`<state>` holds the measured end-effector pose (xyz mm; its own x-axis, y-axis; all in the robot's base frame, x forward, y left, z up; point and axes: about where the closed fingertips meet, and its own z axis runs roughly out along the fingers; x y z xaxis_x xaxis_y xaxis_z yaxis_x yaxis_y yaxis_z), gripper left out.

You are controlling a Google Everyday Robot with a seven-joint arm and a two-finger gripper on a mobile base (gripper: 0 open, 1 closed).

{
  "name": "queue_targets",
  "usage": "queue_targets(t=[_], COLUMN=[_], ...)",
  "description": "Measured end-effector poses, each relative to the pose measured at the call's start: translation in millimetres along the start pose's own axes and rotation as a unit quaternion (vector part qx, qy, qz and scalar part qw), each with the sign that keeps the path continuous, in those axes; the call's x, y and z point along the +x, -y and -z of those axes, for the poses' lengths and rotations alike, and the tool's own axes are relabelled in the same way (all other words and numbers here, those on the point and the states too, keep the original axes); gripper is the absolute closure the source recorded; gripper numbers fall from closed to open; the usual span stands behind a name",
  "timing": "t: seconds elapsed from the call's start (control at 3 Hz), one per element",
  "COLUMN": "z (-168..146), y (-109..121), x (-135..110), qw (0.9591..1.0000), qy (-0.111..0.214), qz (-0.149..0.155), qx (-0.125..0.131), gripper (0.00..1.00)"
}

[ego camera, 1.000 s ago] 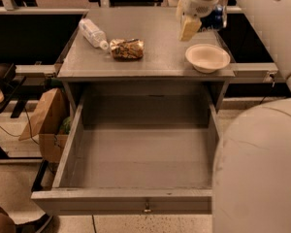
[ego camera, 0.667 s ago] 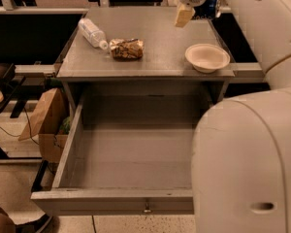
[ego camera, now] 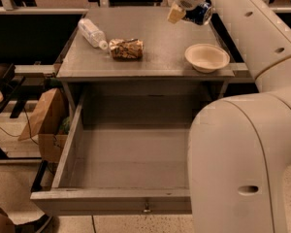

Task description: Pick pepsi can from top drawer and place on counter

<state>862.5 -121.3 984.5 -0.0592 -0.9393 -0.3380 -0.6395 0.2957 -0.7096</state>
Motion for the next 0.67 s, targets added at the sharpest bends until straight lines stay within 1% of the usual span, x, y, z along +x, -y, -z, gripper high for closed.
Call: queue_targets(t=[0.33,0.67], z=[0.0,-0.7], y=[0.0,0.1], x=[0.1,9.2], qw=[1.0,0.9995], qy=[0.0,0.016], qz=[0.0,-0.027], qx=[0.0,0.006], gripper=[1.0,1.0])
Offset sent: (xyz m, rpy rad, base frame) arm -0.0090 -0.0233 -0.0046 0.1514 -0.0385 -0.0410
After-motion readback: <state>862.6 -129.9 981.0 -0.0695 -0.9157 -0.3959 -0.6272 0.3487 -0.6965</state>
